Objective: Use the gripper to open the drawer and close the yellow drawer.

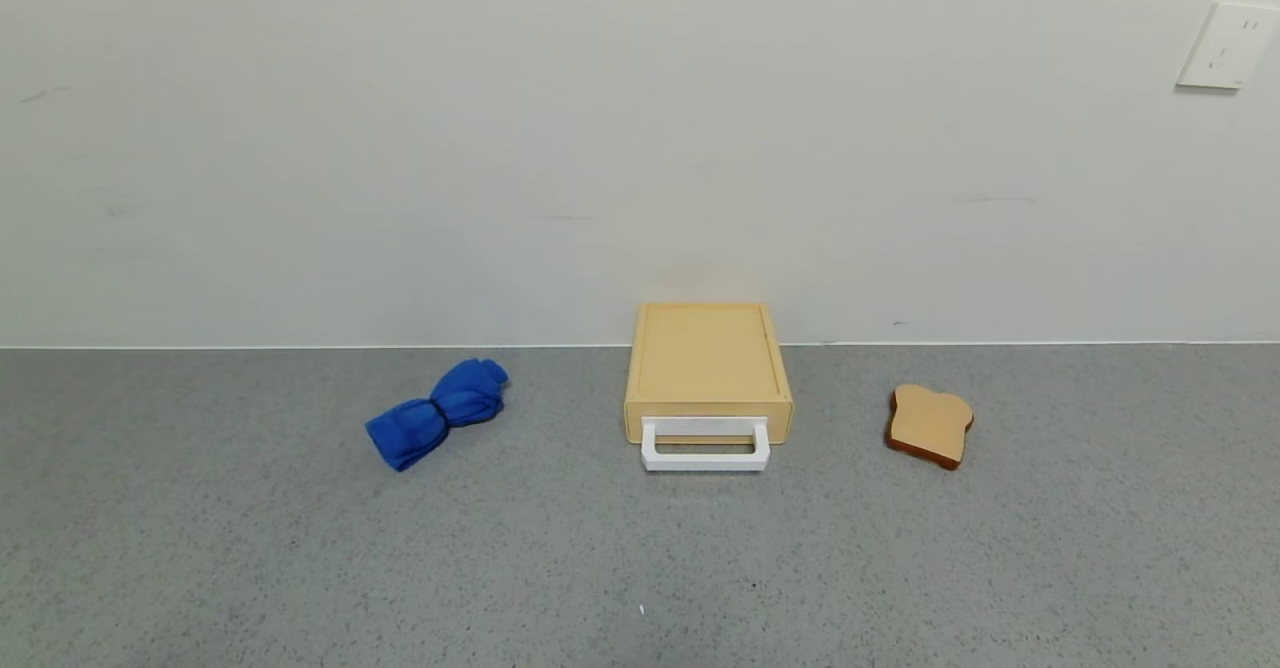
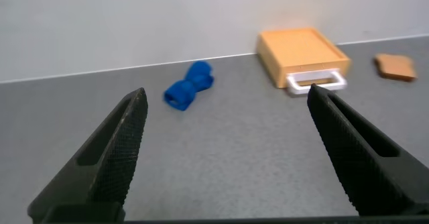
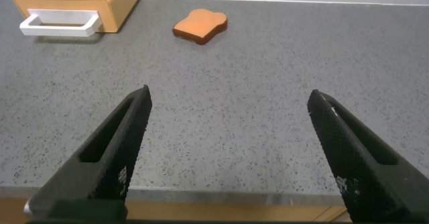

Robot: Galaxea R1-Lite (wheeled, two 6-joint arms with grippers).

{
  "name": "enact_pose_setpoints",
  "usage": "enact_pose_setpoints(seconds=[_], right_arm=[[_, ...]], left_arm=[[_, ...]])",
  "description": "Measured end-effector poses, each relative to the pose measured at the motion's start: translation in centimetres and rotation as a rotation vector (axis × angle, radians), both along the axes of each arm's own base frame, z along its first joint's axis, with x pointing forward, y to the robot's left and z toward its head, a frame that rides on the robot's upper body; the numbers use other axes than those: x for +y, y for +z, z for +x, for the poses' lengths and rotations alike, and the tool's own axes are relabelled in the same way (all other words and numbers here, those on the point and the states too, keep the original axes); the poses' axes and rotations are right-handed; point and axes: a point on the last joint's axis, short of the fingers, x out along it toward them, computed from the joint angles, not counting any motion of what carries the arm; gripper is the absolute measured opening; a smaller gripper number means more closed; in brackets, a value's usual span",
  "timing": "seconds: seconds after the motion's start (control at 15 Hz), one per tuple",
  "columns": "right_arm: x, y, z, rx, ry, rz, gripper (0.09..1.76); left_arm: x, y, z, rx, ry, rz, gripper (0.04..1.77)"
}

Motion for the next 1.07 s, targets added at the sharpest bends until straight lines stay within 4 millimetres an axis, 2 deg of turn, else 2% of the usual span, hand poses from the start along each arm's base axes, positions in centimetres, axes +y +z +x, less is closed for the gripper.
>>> enact_pose_setpoints(seconds=[0.13,0.4,0.53,0.73,1.07], right_arm=[[0.0,0.0,0.0,0.0,0.0,0.0,1.71],[0.0,0.0,0.0,0.0,0.0,0.0,1.71],[0.0,0.0,0.0,-0.001,0.0,0.001,1.71],[0.0,0.0,0.0,0.0,0.0,0.0,1.71],[0.0,0.0,0.0,-0.001,0.0,0.0,1.71]], left_arm=[[0.3,-0.1,-0.7,-0.028,0.116,-0.01,1.72],[0.1,0.8,-1.9,-0.092,0.215,-0.01,1.72],[-0.2,0.6,-2.3,-0.103,0.242,0.006,1.72],[-0.4,-1.3,-2.6,-0.098,0.195,0.011,1.72],[-0.7,-6.8,-2.4,-0.071,0.09,0.02,1.72]])
